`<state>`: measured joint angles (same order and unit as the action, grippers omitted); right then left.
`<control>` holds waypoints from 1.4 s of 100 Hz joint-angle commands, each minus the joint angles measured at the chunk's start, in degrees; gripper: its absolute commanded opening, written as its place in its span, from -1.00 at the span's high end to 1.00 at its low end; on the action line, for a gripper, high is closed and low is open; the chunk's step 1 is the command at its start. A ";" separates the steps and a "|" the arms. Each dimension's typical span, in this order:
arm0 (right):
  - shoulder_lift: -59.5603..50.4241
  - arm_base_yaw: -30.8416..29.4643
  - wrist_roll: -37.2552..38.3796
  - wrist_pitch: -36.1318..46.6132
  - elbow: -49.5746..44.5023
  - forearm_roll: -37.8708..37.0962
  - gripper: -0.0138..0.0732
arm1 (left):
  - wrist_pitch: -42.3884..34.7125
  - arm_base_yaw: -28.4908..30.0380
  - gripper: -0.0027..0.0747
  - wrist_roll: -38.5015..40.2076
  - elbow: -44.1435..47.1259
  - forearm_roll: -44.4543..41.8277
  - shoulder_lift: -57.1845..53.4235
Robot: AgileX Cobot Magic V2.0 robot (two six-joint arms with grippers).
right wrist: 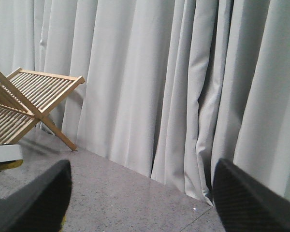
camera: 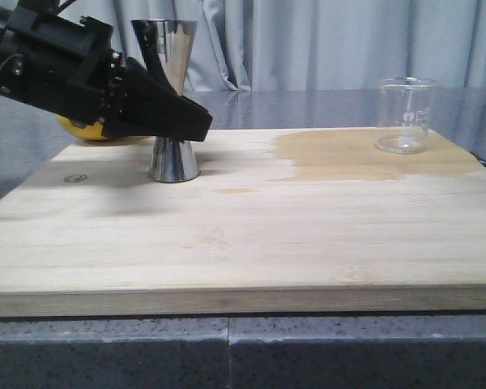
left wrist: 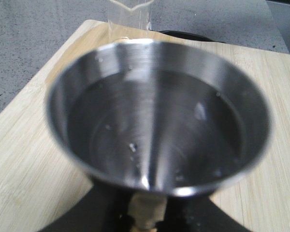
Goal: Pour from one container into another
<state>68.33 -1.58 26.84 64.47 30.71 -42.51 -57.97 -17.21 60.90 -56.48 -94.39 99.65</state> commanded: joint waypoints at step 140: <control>-1.47 -0.32 -0.10 3.15 1.28 1.89 -0.57 | -0.76 0.17 0.62 0.05 -1.25 2.65 -0.03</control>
<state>68.33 -1.58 26.92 64.47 30.71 -42.60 -59.18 -17.16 60.69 -56.69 -93.26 100.73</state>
